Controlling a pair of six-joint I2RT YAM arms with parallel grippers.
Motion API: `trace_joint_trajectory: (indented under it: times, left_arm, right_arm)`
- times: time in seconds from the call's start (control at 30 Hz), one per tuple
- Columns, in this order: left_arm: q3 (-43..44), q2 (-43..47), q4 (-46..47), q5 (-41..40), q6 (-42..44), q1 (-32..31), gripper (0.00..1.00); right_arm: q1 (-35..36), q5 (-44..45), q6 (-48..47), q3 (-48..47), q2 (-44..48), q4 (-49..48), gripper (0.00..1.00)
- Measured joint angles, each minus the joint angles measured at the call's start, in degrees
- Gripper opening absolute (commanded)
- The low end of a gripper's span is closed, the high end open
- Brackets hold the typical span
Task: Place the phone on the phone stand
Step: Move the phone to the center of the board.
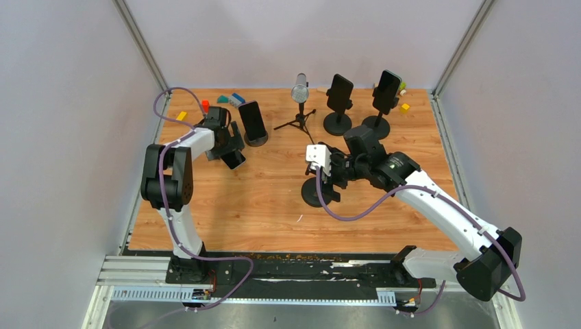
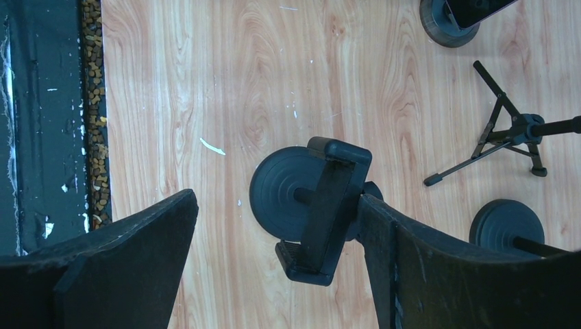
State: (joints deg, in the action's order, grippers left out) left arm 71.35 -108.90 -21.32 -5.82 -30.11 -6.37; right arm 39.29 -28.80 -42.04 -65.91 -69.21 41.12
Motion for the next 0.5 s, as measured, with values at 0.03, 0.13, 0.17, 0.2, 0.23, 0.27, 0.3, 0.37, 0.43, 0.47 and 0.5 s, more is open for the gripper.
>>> trace_joint_trajectory:
  times: [0.03, 0.13, 0.17, 0.2, 0.23, 0.27, 0.3, 0.37, 0.43, 0.47, 0.5]
  left_arm:
    - [0.13, -0.13, 0.02, -0.24, 0.17, -0.02, 1.00]
    - [0.52, -0.61, 0.15, -0.74, 0.76, -0.02, 1.00]
    - [0.70, -0.81, 0.20, -0.92, 0.94, -0.02, 0.99]
    - [0.85, -0.96, 0.22, -1.05, 1.14, -0.02, 0.99]
    - [1.09, -1.18, 0.20, -1.22, 1.36, -0.02, 0.99]
    - [1.33, -1.40, 0.24, -1.42, 1.55, -0.02, 0.99]
    - [1.55, -1.57, 0.24, -1.57, 1.73, 0.00, 0.99]
    - [1.68, -1.70, 0.31, -1.70, 1.92, -0.02, 0.99]
    - [1.81, -1.81, 0.33, -1.75, 2.08, 0.00, 0.98]
    - [1.81, -1.84, 0.37, -1.75, 2.12, 0.00, 0.98]
    - [1.81, -1.84, 0.39, -1.75, 2.16, 0.00, 0.96]
  right_arm:
    - [0.00, -0.07, 0.00, 0.09, 0.00, -0.13, 0.88]
    - [0.00, -0.17, 0.00, 0.33, 0.00, -0.50, 0.88]
    - [0.00, -0.22, 0.00, 0.39, 0.00, -0.70, 0.88]
    - [0.00, -0.22, 0.00, 0.42, 0.00, -0.74, 0.88]
    - [0.00, -0.24, 0.00, 0.46, 0.00, -0.79, 0.88]
    - [0.00, -0.24, 0.00, 0.50, 0.00, -0.87, 0.88]
    - [0.00, -0.26, 0.00, 0.55, 0.00, -0.98, 0.88]
    - [0.00, -0.28, 0.00, 0.81, 0.00, -1.25, 0.88]
    - [0.00, -0.33, -0.02, 1.03, 0.00, -1.57, 0.88]
    - [0.00, -0.33, -0.02, 1.05, 0.00, -1.62, 0.88]
    - [0.00, -0.33, -0.02, 1.05, 0.00, -1.62, 0.88]
